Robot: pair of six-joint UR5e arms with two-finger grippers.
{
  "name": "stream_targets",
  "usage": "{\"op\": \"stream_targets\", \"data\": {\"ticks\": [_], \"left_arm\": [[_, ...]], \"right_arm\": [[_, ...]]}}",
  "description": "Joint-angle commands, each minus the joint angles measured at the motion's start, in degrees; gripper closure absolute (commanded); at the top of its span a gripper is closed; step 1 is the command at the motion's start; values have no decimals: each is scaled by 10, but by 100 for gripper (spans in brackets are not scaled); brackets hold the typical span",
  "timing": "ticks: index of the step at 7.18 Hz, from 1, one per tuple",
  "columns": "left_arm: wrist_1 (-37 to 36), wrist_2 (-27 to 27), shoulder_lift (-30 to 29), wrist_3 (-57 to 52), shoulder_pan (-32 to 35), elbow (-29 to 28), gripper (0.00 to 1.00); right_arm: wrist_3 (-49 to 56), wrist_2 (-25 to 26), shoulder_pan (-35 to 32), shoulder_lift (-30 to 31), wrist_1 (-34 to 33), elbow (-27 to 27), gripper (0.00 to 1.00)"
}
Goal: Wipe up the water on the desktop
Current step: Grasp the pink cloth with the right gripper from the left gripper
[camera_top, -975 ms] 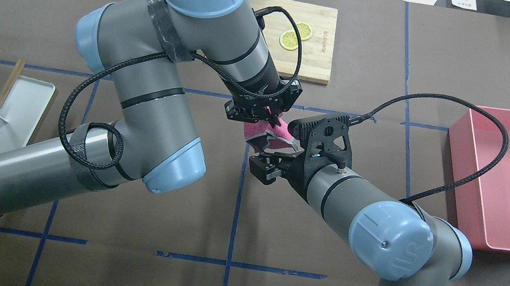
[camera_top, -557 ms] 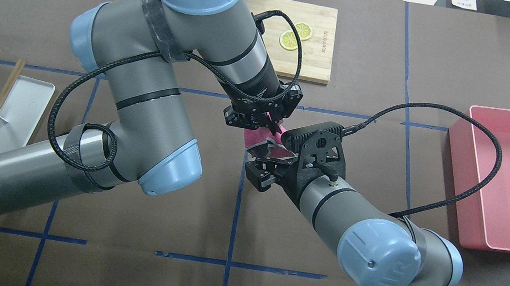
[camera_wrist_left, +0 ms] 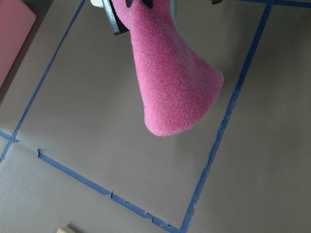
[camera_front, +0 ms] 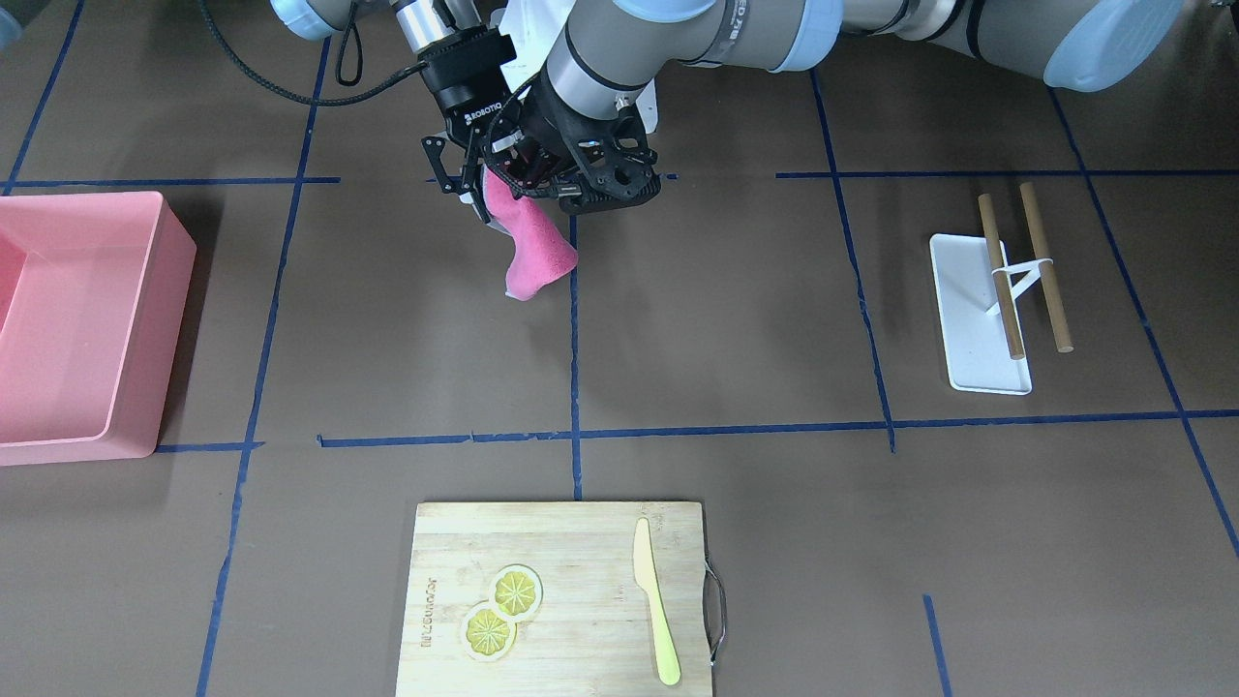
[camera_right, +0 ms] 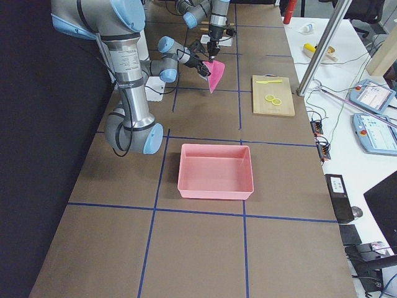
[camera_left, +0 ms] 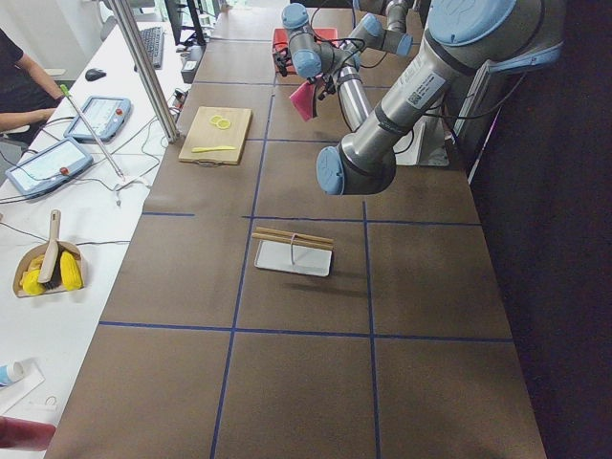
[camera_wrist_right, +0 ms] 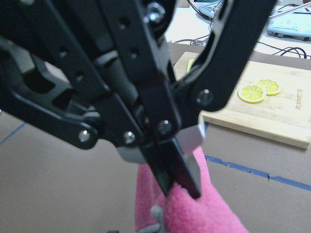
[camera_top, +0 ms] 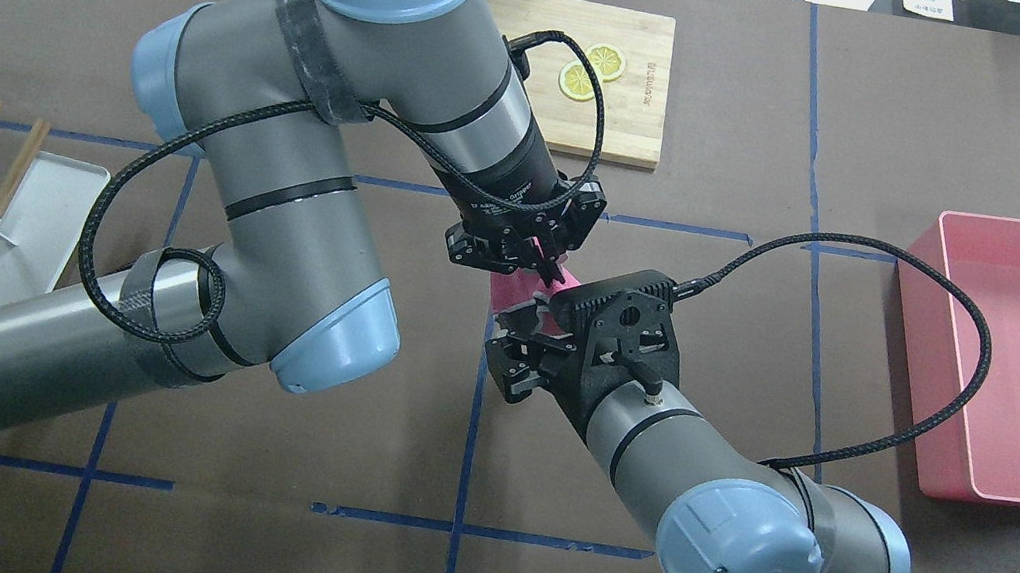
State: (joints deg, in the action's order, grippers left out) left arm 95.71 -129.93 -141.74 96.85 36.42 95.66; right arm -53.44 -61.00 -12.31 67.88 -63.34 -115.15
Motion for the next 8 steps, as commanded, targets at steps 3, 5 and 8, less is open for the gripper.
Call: {"op": "stream_targets", "data": {"ticks": [3,5,8], "left_arm": [[0,-1,0,0,1,1,95],[2,-1,0,0,1,2,61],[2,1,1,-3,7,7,7]], "right_arm": [[1,45,14,13,0,-2,86],[3,57,18,23,-1,-2,96],[3,64,18,30,-1,-8,100]]}}
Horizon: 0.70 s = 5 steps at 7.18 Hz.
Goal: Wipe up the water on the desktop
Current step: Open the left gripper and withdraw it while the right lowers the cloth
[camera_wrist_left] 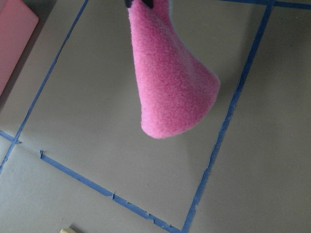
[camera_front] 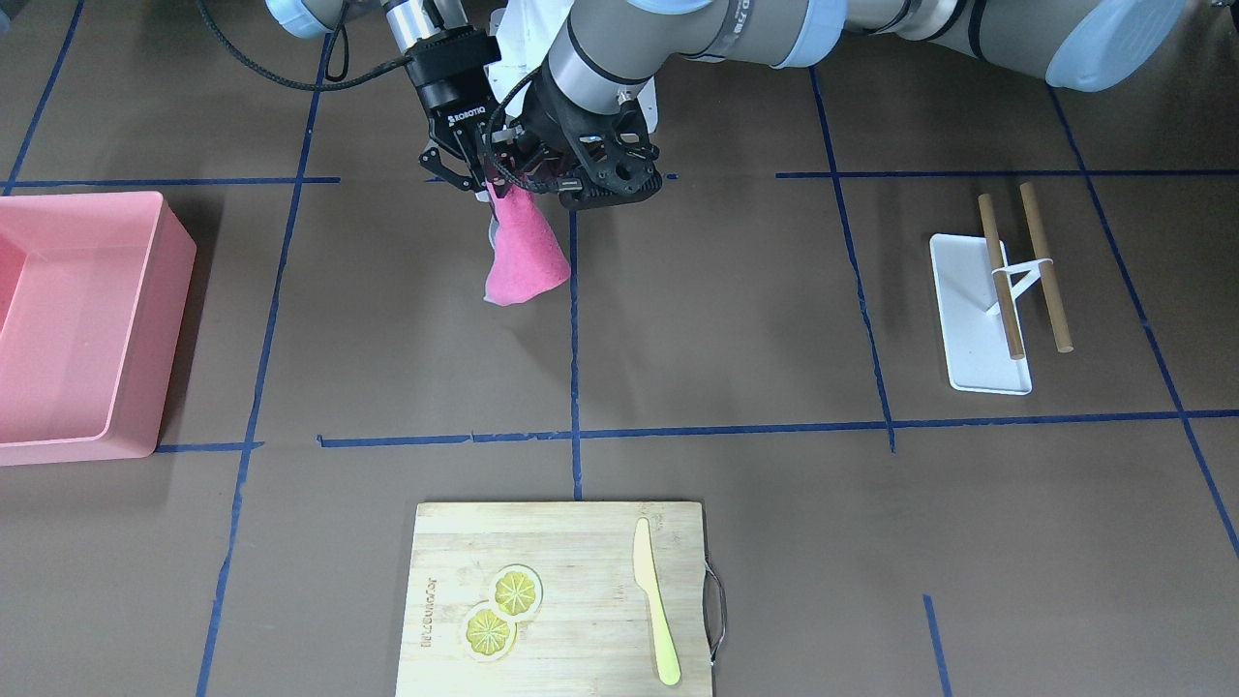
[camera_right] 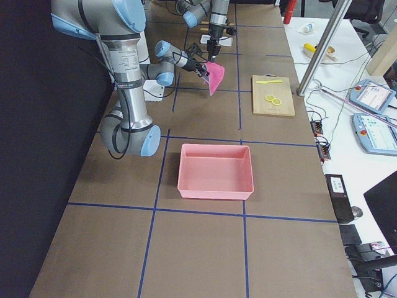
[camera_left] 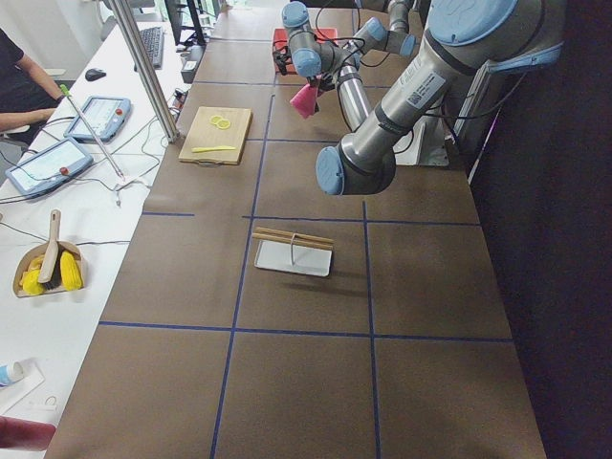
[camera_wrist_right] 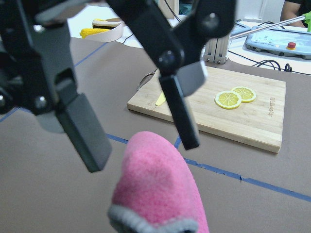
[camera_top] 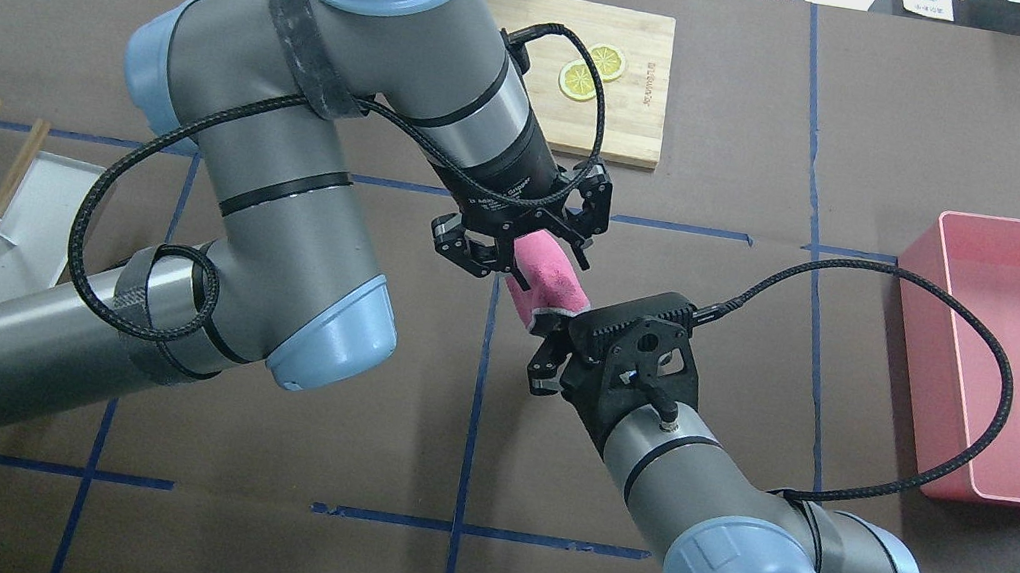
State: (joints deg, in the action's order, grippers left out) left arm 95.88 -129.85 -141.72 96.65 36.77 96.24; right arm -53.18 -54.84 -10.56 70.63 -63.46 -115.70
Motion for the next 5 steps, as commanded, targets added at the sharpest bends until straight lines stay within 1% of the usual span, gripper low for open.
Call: {"op": "stream_targets", "data": {"ticks": [1,2,3,4,5], "left_arm": [[0,0,0,-1,12,1,6],[0,0,0,-1,24,3,5],[1,-1,0,-4,50,4,4],[0,-1,1,-6,67,4,4],[1,-1,13,-8,82,4,4]], "right_arm": [[0,3,0,6,0,-2,100],[-1,3,0,16,-4,-12,100],[-1,6,0,54,-61,-52,100],[-7,-6,-1,82,-105,-89,100],[-29,-37,-2,93,-108,-95,100]]}}
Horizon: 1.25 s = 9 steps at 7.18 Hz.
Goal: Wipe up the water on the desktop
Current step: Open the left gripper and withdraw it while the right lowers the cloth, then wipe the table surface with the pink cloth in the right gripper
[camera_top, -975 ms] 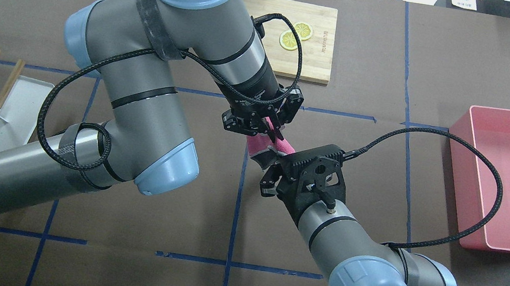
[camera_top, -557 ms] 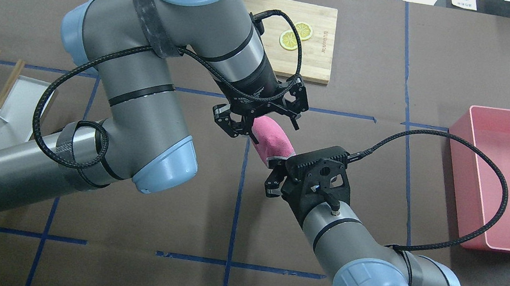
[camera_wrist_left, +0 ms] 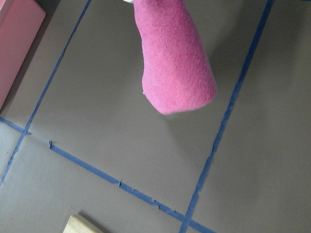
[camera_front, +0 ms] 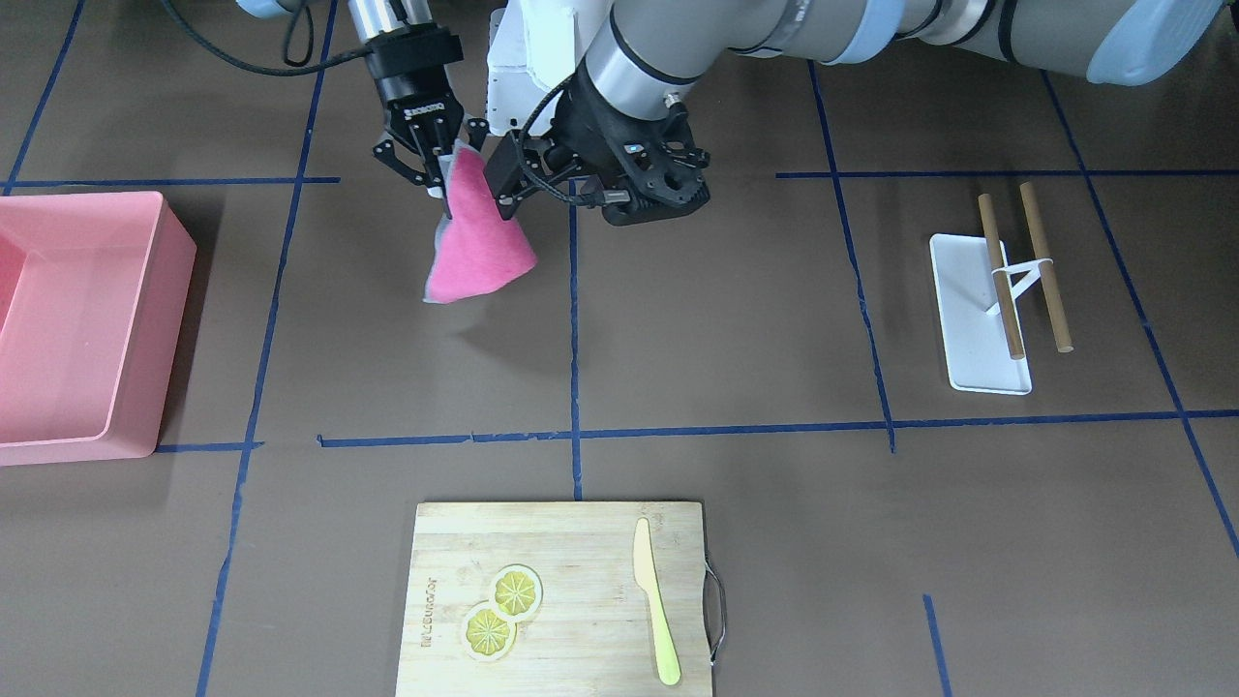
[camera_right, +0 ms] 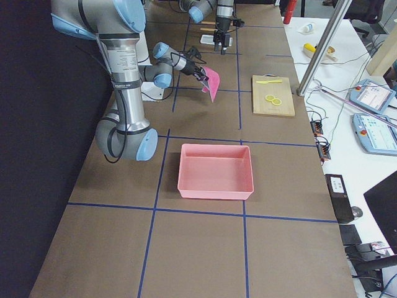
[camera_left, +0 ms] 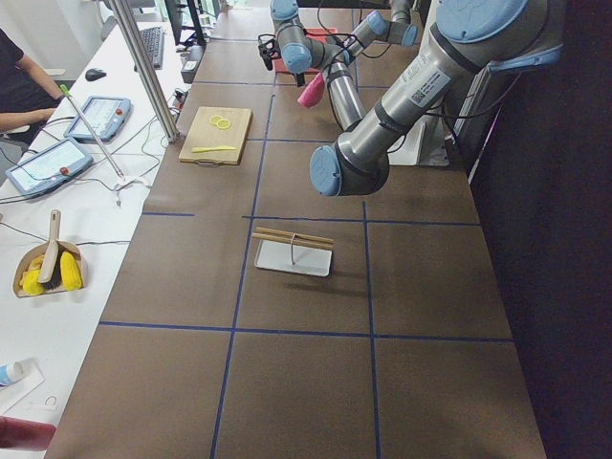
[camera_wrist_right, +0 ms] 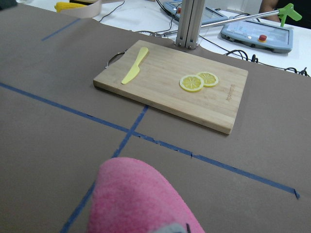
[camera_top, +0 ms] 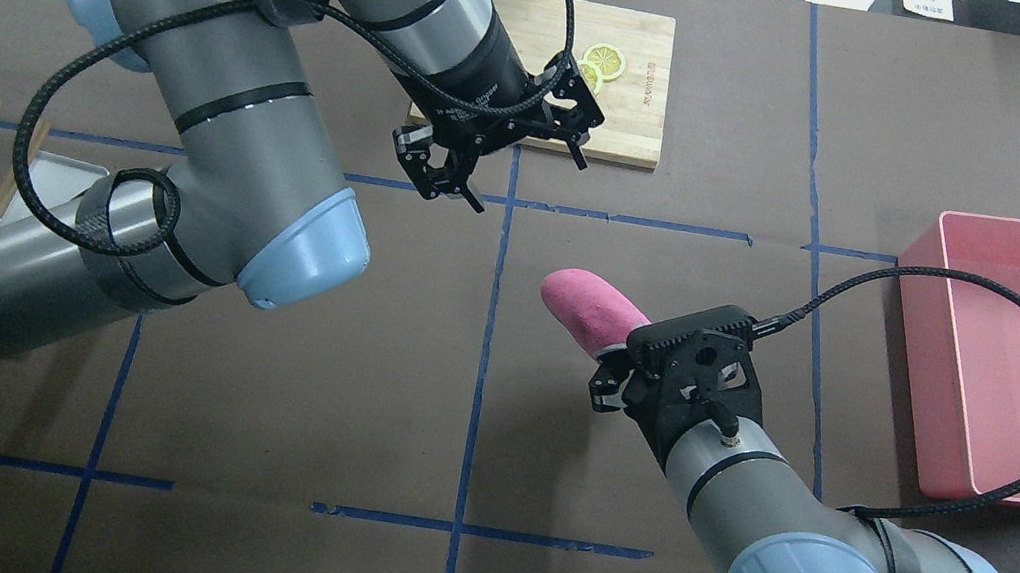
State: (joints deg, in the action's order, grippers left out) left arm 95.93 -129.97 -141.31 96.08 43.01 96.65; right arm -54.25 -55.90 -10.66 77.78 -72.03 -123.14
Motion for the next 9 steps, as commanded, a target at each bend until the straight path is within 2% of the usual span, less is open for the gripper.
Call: {"op": "stream_targets", "data": {"ticks": [1,2,4,5,6,7,9], "left_arm": [[0,1,23,-29,34,6,4],[-1,0,52,-63,50,16,4],[-1,0,90,-120,79,27,4],[-2,0,108,-154,87,33,4],[-3,1,116,-168,97,36,4],[-4,1,121,-168,102,40,4],[-5,1,133,-170,103,48,4]], "right_arm": [[-111,-100,-21,50,-26,-21,100],[-141,-219,-75,78,-41,-22,100],[-145,-366,-150,80,-135,-15,100],[-153,-385,-154,69,-142,14,100],[-192,-388,-151,18,-139,60,100],[-229,-407,-147,-66,-143,116,100],[-294,-412,-126,-195,-143,212,100]]}}
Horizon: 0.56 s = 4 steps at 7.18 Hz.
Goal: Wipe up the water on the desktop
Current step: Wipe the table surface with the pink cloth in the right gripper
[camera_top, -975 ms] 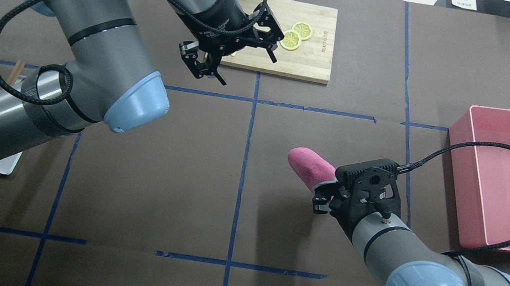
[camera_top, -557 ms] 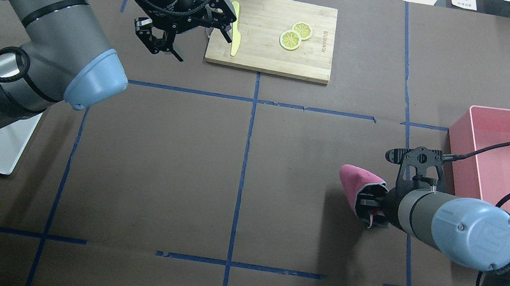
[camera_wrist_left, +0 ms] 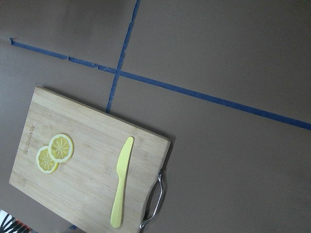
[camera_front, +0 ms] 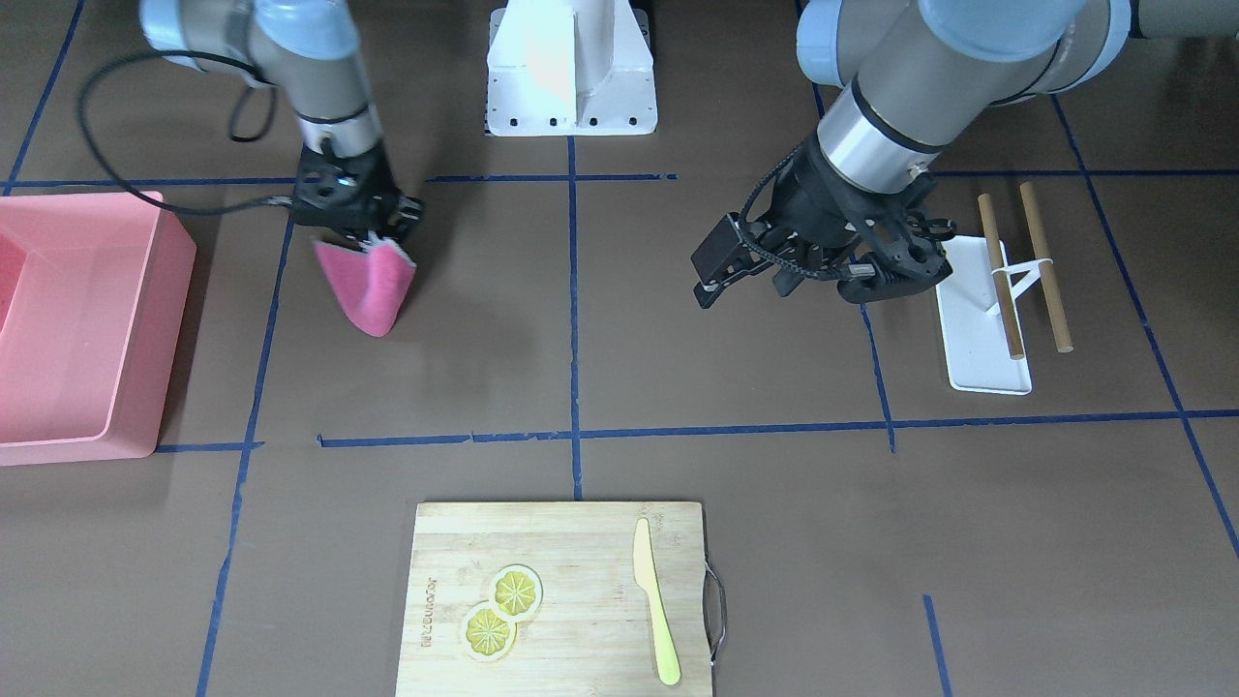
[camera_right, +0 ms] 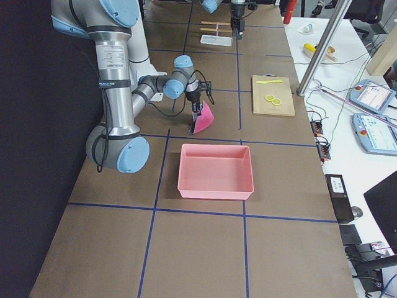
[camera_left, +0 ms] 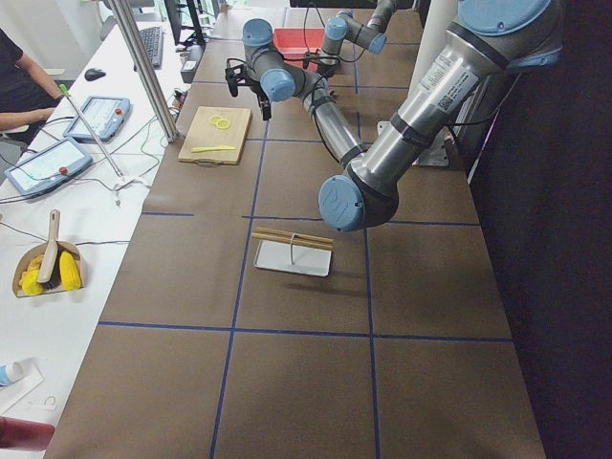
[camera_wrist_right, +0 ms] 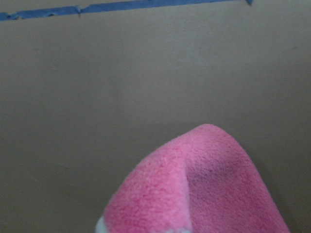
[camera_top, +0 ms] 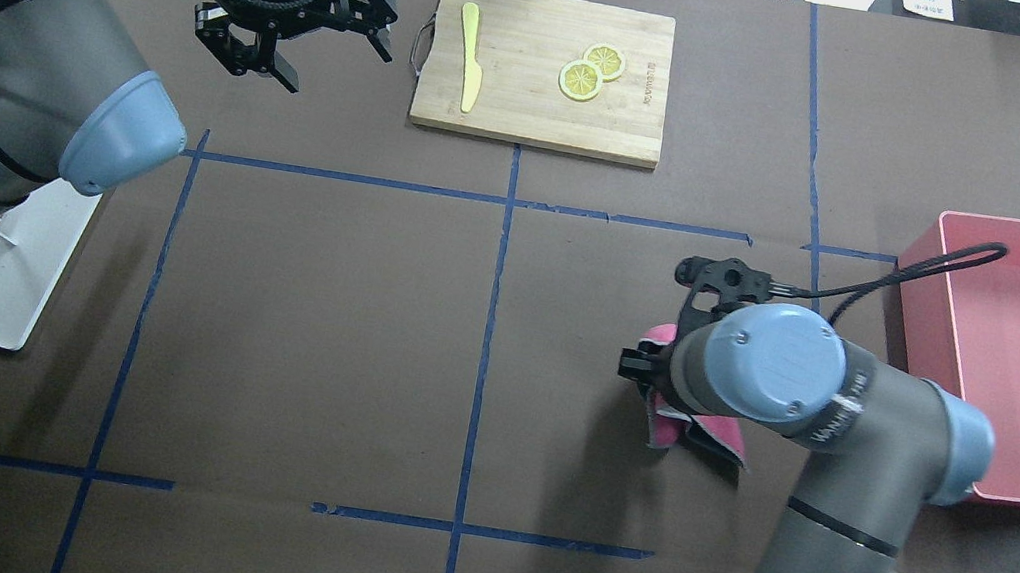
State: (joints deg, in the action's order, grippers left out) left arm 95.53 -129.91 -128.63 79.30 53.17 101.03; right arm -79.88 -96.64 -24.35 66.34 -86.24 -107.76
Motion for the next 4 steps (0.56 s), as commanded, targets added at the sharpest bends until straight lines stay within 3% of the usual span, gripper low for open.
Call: {"op": "stream_targets", "data": {"ticks": [1,2,3,4], "left_arm": [[-1,0,16,-2,2,14,4],[-2,0,28,-18,9,28,4],[-3,0,43,-35,12,37,4],[-3,0,50,-48,20,40,4]], "right_arm": [[-80,-5,18,-121,5,93,100],[-97,-6,24,-142,4,111,100],[-91,-10,20,-121,4,90,100],[-84,-36,12,-40,5,24,100]]}}
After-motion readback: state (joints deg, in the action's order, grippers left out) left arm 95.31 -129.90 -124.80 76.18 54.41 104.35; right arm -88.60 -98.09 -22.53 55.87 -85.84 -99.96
